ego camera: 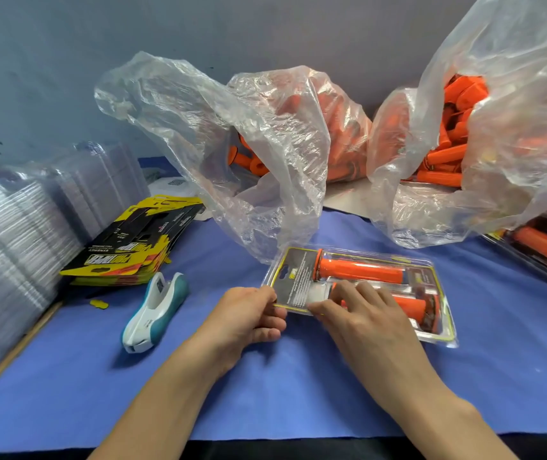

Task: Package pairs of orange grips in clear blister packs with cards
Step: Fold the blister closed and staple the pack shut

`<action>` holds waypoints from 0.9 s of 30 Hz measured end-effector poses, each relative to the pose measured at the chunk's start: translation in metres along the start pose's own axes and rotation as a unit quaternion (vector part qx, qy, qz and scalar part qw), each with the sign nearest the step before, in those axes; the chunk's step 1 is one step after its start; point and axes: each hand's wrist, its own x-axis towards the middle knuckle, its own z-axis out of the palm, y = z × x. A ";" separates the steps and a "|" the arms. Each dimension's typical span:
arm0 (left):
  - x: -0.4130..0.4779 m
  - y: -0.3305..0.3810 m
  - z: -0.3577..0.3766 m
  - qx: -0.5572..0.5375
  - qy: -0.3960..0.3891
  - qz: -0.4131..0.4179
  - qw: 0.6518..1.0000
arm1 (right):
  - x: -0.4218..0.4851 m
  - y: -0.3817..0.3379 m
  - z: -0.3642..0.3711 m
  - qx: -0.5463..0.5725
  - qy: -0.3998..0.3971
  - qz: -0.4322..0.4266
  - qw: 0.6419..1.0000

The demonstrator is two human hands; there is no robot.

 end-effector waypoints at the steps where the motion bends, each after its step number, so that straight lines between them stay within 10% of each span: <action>1: 0.000 -0.002 0.000 0.012 0.002 0.008 1.000 | 0.000 -0.002 0.001 -0.001 0.002 0.001 1.000; 8: 0.004 -0.006 -0.008 0.147 0.029 0.067 0.986 | 0.008 -0.005 0.001 0.019 0.023 -0.012 0.999; 12: 0.003 -0.005 -0.049 0.400 0.342 0.237 0.817 | 0.008 -0.005 0.005 0.013 0.021 -0.015 1.000; 15: 0.005 -0.013 -0.078 0.513 0.397 0.161 0.744 | 0.005 -0.006 0.008 -0.009 0.014 -0.025 1.000; 19: 0.006 -0.018 -0.091 0.562 0.331 0.032 0.757 | 0.002 -0.007 0.009 -0.029 0.005 -0.039 0.999; 22: 0.002 -0.007 -0.091 0.467 0.287 0.067 0.834 | 0.002 -0.007 0.009 -0.030 0.009 -0.032 0.999; 25: -0.017 0.003 -0.083 0.183 0.066 0.030 0.980 | 0.003 -0.008 0.010 -0.030 0.016 -0.026 0.999; 27: -0.035 0.006 -0.078 0.073 -0.103 -0.049 0.991 | 0.004 -0.008 0.011 -0.027 0.021 -0.023 0.999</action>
